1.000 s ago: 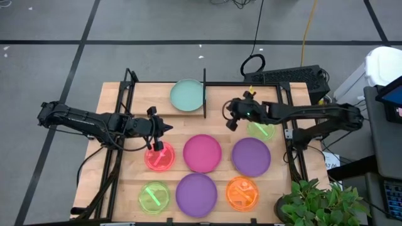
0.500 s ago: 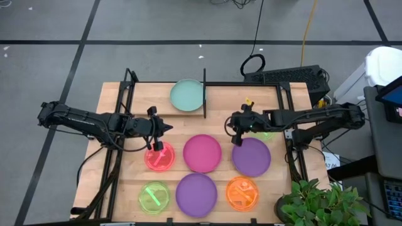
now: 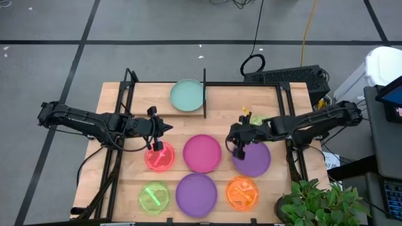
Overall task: Place and stack plates onto a shelf
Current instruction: Adjust the top right purple plate, then put the orange transparent plate on the shelf, then put the transparent orange plate on the shelf
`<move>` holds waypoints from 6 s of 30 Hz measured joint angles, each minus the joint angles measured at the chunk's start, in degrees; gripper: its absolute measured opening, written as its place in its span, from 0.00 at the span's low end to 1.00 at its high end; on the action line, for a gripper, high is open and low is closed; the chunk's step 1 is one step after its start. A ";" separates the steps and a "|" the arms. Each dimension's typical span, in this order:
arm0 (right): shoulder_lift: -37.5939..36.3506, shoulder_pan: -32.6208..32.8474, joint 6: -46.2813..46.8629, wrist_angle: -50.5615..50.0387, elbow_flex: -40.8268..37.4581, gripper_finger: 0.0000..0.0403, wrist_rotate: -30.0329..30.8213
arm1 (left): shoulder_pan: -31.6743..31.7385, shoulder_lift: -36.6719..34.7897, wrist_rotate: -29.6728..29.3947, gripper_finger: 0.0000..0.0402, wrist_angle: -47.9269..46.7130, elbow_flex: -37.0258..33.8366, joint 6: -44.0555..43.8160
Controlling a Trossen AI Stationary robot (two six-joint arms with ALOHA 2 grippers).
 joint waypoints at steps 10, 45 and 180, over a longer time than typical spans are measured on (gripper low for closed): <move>12.00 7.60 5.27 -9.37 13.83 0.00 -3.07 | -0.02 -0.01 -0.04 0.02 -0.04 0.01 -0.55; 30.91 19.89 26.89 -23.73 15.53 0.39 7.38 | -0.02 -0.02 -0.53 0.02 -3.46 0.01 -4.55; 3.28 31.71 75.61 8.97 -20.44 0.13 -12.36 | -3.34 -0.02 0.28 0.02 -6.05 -0.01 -13.45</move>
